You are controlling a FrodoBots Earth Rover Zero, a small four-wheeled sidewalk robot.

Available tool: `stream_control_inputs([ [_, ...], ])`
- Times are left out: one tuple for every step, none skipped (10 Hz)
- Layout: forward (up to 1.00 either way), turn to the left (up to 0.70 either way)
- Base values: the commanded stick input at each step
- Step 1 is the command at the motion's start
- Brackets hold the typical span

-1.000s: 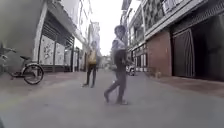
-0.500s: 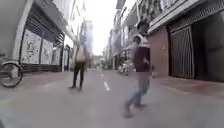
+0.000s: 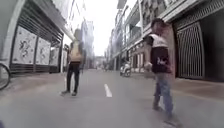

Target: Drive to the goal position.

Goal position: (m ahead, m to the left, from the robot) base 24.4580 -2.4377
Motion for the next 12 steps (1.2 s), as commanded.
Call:
stream_control_inputs([
  [1.00, 0.40],
  [1.00, 0.00],
  [1.00, 0.00],
  [1.00, 0.00],
  [1.00, 0.00],
  [1.00, 0.00],
  [1.00, 0.00],
  [1.00, 0.00],
  [1.00, 0.00],
  [1.00, 0.00],
  [1.00, 0.00],
  [1.00, 0.00],
])
